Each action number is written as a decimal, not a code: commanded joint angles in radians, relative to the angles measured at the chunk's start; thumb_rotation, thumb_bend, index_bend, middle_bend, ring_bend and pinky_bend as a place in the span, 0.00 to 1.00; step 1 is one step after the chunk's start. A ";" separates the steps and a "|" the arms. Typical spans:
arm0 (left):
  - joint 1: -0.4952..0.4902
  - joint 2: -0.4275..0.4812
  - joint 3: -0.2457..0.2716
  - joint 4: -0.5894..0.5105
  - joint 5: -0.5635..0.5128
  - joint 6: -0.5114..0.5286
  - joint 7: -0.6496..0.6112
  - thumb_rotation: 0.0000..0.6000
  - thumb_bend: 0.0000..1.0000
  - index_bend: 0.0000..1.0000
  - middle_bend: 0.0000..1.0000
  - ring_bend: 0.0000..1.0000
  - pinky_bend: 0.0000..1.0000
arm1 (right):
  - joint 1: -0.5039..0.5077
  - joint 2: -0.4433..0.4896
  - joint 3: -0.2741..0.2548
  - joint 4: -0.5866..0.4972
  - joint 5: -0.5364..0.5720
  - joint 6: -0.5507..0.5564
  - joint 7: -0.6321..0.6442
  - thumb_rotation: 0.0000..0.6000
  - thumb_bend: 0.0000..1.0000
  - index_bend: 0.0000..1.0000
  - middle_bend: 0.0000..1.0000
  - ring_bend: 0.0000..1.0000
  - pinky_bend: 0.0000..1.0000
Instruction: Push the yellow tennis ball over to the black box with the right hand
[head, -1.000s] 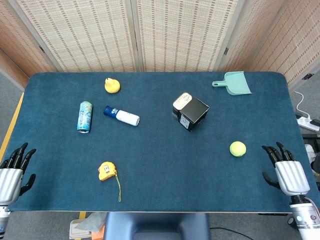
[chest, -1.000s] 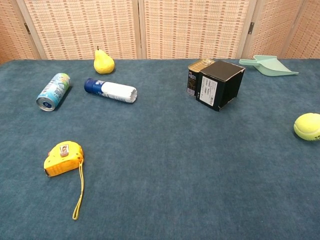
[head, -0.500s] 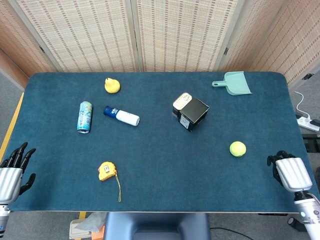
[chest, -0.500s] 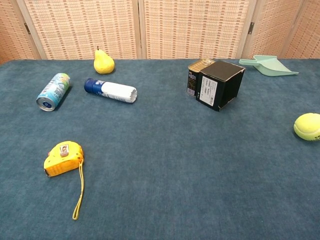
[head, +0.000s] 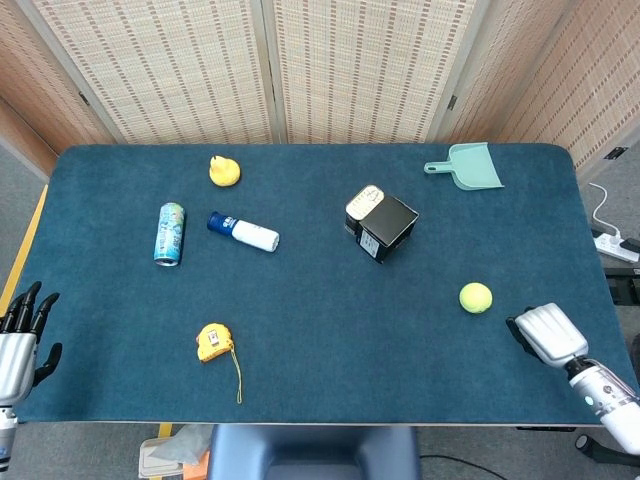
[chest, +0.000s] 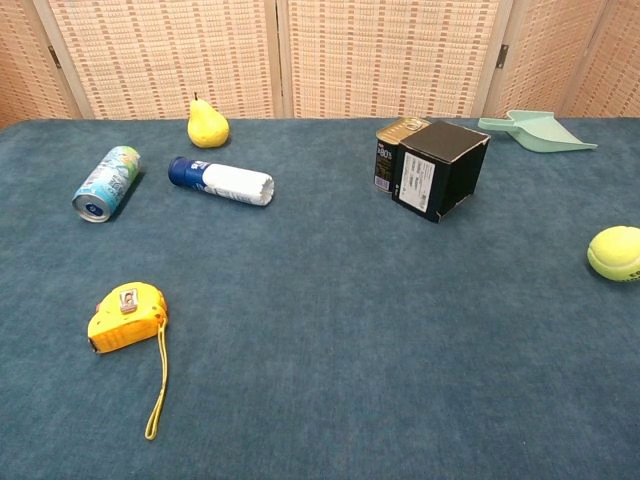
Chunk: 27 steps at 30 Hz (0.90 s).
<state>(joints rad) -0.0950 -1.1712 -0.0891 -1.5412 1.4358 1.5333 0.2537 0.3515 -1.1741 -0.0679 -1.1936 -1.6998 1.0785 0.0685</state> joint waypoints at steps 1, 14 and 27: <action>0.000 -0.018 -0.025 0.006 -0.052 -0.001 0.037 1.00 0.40 0.18 0.06 0.12 0.36 | 0.080 -0.034 -0.029 0.079 -0.029 -0.104 0.039 1.00 1.00 0.73 0.89 0.58 0.80; -0.008 -0.049 -0.045 0.019 -0.111 -0.012 0.113 1.00 0.40 0.18 0.06 0.12 0.37 | 0.166 -0.201 -0.066 0.302 -0.071 -0.129 0.201 1.00 1.00 0.73 0.89 0.58 0.80; -0.022 -0.051 -0.055 0.036 -0.153 -0.049 0.111 1.00 0.40 0.18 0.06 0.12 0.37 | 0.247 -0.312 -0.051 0.404 -0.064 -0.122 0.274 1.00 1.00 0.73 0.89 0.58 0.80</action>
<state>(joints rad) -0.1162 -1.2220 -0.1445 -1.5062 1.2841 1.4856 0.3650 0.5934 -1.4810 -0.1213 -0.7939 -1.7661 0.9571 0.3388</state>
